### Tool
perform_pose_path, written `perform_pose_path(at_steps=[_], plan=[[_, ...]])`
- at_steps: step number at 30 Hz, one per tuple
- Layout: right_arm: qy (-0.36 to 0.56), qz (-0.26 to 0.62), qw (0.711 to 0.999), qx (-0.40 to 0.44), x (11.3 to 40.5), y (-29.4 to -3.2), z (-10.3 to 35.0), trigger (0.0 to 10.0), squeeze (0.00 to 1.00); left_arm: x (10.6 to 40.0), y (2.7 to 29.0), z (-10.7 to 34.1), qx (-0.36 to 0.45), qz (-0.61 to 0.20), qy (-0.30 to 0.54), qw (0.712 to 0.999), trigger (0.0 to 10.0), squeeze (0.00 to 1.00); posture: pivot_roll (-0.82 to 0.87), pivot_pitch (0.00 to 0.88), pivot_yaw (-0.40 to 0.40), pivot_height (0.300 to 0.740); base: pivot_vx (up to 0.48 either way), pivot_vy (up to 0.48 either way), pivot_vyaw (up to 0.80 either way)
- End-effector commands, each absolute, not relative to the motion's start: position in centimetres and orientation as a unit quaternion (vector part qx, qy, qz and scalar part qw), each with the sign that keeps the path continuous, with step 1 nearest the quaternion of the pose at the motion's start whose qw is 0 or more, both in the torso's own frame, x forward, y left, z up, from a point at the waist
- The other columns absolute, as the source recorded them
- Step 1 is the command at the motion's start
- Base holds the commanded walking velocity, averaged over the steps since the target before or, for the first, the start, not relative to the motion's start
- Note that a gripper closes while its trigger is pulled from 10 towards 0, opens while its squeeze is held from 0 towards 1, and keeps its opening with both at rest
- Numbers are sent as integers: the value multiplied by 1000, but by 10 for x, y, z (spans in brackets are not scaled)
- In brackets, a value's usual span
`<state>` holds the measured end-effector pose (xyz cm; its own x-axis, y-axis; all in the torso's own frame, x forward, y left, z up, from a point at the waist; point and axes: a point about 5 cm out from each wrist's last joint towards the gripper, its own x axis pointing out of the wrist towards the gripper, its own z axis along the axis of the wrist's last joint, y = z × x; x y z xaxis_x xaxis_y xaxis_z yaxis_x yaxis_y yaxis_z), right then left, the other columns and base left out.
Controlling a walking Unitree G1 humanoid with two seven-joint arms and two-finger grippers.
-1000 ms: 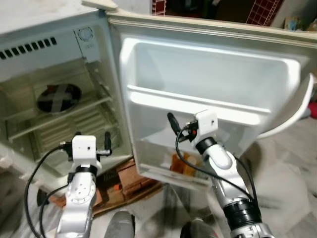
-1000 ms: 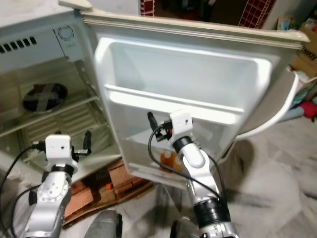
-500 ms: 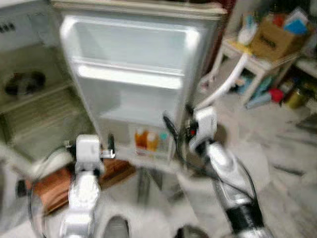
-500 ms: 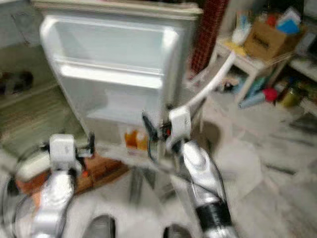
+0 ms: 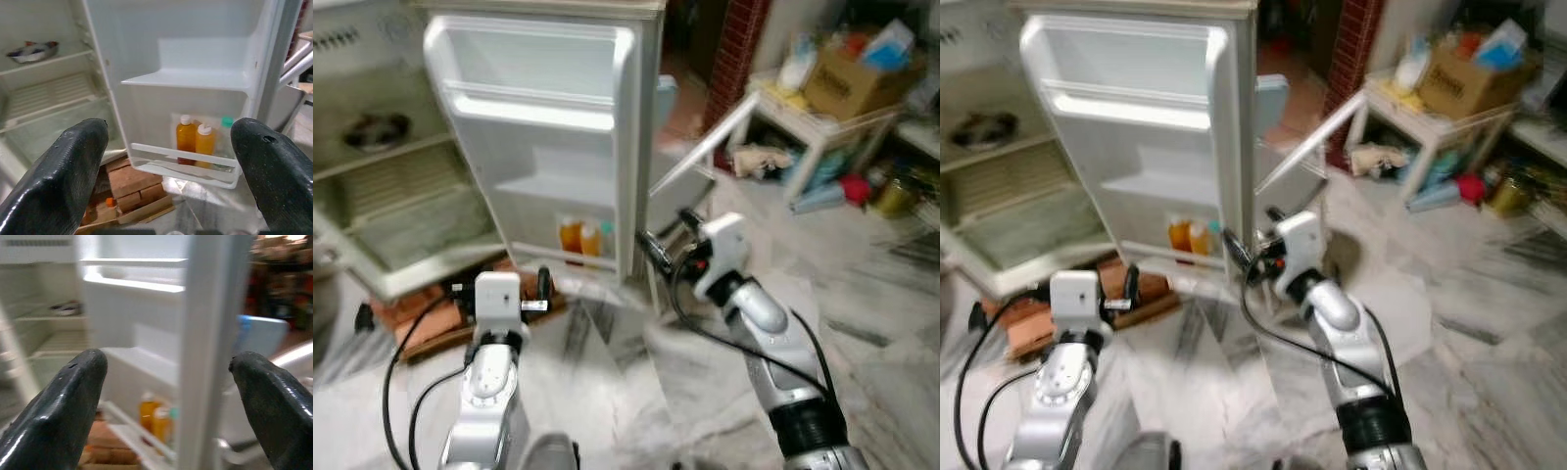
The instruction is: Restocking fridge
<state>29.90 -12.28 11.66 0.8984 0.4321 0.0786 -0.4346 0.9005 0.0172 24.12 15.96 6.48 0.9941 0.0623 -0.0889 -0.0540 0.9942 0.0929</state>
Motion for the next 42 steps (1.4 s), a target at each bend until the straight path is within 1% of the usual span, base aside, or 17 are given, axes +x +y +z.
perform_pose_path(at_steps=[1,5,11,14,17,24,42], plan=[[-34,196,980,11,304,-127,117,10000,0,245,162,72,47,31,32,998,10000,0,95,75,-23,740,0,0,0],[-32,187,982,14,305,-128,115,10000,0,245,160,70,47,25,37,998,10000,0,94,73,-23,740,0,0,0],[-37,180,983,10,305,-123,115,10000,0,246,159,70,47,22,35,998,10000,0,93,72,-24,740,352,0,0],[-36,187,982,-5,305,-120,115,10000,0,246,159,71,47,22,35,998,10000,0,93,75,-23,740,424,0,0],[-51,181,982,-18,306,-122,118,10000,0,247,159,71,47,23,35,998,10000,0,92,79,-22,740,412,-242,675],[-60,173,983,-5,309,-123,121,10000,0,249,159,72,51,24,36,998,10000,0,94,81,-22,740,399,-262,718],[-61,172,983,-5,309,-123,121,10000,0,249,159,72,52,24,35,998,10000,0,94,81,-22,740,394,-270,625]])
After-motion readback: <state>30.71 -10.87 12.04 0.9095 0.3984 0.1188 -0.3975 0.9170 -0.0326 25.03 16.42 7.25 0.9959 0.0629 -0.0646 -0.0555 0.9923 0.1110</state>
